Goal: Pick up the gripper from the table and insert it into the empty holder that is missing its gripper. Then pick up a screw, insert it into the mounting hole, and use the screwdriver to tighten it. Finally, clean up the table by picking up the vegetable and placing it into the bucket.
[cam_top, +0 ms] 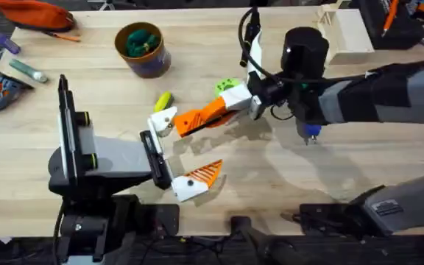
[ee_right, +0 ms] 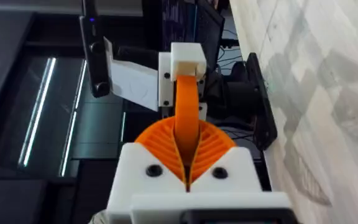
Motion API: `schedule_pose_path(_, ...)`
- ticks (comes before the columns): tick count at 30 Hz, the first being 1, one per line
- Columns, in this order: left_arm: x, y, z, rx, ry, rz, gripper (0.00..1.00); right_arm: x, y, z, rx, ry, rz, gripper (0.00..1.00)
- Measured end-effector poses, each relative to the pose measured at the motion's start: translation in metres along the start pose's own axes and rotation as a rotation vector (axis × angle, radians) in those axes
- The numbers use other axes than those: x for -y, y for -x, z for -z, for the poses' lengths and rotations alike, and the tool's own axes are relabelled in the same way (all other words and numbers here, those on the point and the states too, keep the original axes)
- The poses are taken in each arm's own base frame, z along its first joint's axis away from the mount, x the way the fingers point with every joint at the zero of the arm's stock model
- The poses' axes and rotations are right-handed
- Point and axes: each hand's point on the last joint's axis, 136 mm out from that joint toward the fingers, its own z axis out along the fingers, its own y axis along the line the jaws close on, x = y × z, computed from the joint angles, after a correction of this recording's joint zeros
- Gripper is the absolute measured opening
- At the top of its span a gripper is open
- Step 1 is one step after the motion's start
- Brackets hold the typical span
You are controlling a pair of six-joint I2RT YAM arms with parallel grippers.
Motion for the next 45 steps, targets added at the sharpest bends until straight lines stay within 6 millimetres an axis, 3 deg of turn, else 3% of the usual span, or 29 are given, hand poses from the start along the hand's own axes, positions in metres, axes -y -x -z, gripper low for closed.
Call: schedule_pose_path(45,-0.001,0.000,0.000,0.000,0.004,0.017,0.986,0.005,0.005,-0.013,0.014,-0.012,0.086,0.012)
